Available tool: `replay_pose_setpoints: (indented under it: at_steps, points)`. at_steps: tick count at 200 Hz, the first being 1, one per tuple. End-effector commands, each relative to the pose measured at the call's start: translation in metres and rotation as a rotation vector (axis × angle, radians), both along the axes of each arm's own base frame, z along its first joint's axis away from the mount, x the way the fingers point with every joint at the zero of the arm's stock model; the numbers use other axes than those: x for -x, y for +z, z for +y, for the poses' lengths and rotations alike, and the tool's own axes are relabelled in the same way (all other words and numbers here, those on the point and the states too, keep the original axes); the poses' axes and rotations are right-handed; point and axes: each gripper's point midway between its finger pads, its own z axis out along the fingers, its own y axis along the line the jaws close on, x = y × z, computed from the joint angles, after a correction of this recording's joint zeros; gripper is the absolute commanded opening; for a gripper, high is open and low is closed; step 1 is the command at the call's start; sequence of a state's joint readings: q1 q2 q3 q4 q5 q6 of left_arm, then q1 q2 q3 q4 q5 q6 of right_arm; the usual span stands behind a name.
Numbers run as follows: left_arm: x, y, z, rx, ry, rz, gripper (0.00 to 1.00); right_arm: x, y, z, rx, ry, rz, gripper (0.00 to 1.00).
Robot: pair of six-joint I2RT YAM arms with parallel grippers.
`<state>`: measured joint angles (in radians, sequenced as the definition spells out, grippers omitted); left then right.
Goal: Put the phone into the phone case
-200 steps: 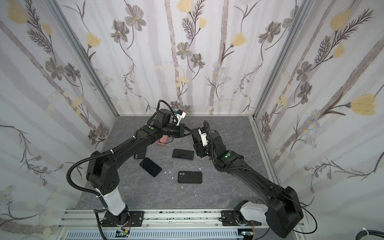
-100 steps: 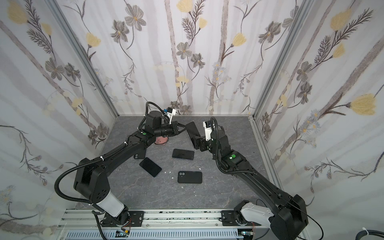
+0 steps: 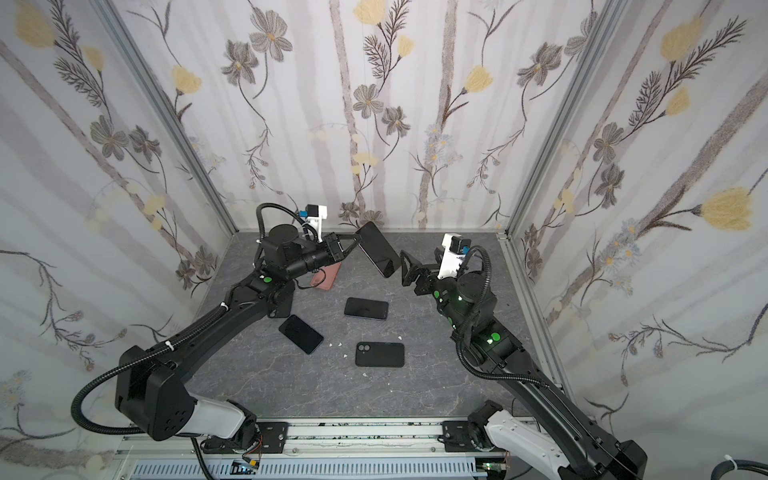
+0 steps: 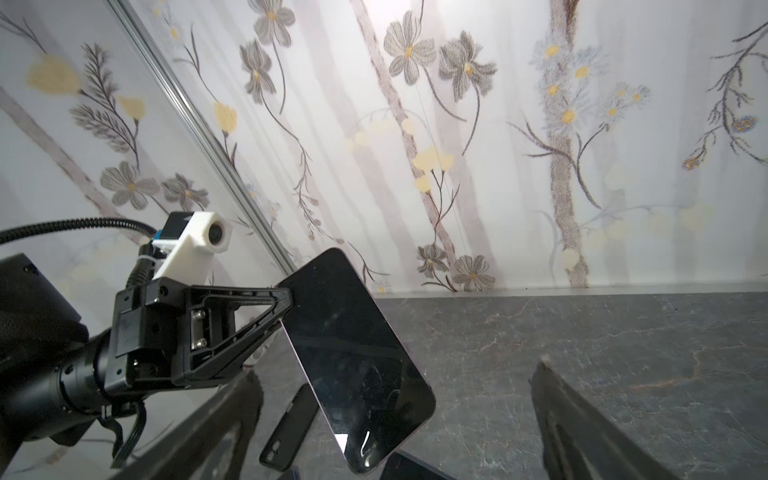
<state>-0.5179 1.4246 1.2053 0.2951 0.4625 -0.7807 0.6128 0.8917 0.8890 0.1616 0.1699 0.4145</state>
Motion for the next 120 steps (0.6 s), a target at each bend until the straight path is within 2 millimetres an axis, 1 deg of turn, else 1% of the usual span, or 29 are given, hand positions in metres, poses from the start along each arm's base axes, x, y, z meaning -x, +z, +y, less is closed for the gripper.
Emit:
replay_pose_setpoints:
  at_steps: [1, 20, 38, 62, 75, 87, 102, 120]
  points:
    - [0.009, 0.061, 0.015, 0.157, 0.044, -0.167, 0.0, 0.009, 0.034, -0.008, -0.15, 0.003, -0.073, 1.0]
    - [0.02, 0.087, 0.024, 0.227, 0.055, -0.23, 0.0, 0.016, 0.048, -0.007, -0.203, 0.044, -0.093, 0.99]
    - [0.033, 0.115, 0.032, 0.296, 0.046, -0.305, 0.0, 0.023, 0.06, -0.003, -0.265, 0.098, -0.117, 0.93]
    - [0.049, 0.142, 0.042, 0.38, 0.043, -0.376, 0.0, 0.031, 0.074, 0.006, -0.34, 0.181, -0.14, 0.85]
    - [0.056, 0.153, 0.047, 0.426, 0.032, -0.407, 0.0, 0.034, 0.079, 0.015, -0.362, 0.239, -0.148, 0.82]
    - [0.064, 0.164, 0.051, 0.468, 0.019, -0.438, 0.0, 0.036, 0.083, 0.021, -0.376, 0.28, -0.15, 0.82]
    - [0.07, 0.172, 0.055, 0.511, 0.006, -0.454, 0.0, 0.038, 0.086, 0.029, -0.398, 0.333, -0.149, 0.82]
    - [0.076, 0.177, 0.058, 0.556, -0.012, -0.463, 0.0, 0.041, 0.091, 0.039, -0.426, 0.4, -0.147, 0.82]
